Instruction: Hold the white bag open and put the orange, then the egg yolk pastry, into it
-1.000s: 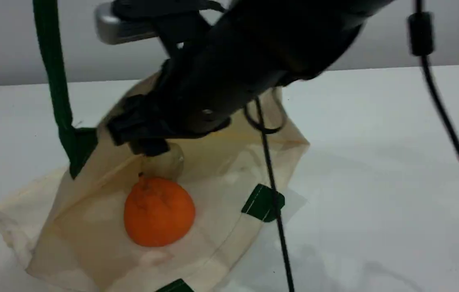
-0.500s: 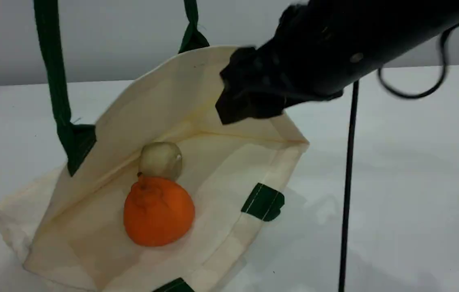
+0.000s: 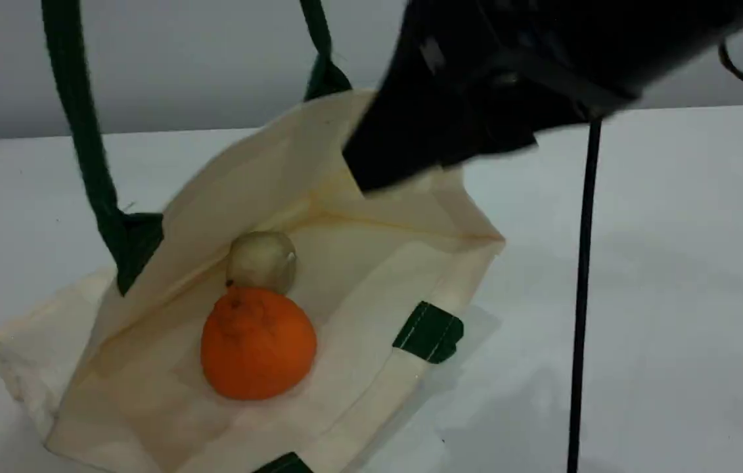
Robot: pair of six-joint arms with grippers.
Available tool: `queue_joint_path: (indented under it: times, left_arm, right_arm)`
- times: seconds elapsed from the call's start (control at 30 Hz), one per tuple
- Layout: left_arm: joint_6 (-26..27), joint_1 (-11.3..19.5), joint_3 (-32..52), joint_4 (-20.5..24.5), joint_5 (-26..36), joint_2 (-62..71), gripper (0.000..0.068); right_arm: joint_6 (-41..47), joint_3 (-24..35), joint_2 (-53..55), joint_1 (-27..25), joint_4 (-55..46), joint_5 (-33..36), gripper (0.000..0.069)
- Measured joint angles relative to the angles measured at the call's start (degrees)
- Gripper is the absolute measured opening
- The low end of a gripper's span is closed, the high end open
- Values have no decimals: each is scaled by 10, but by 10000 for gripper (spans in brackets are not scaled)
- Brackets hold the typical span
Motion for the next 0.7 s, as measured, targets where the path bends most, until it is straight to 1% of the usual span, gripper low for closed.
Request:
queue_joint_path:
  times: [0.07,0.13,0.23,0.33,0.4,0.5,0.63,0.7]
  left_arm:
    - [13,0,0,-3,1,0,223]
    - [14,0,1,-7,3,0,308]
    - [14,0,3,-6,7,0,449]
    - [14,0,8,-5,14,0,547]
    - [14,0,18,2,24,0,577]
    - [14,0,35,21,27,0,586]
    - [14,0,53,28,27,0,587]
    - [13,0,53,24,26,-1,587]
  right_arm:
    - [31,0,0,0,-30,24,461]
    - [58,0,0,0,-57,41,461]
    - [83,0,0,0,-72,47,461]
    - [94,-1,0,0,-82,51,461]
    - [99,-1,0,0,-97,68,461]
    - [129,-1,1,0,-133,96,461]
    - [193,-2,1,0,-210,145,461]
    - [240,-2,1,0,-260,176,461]
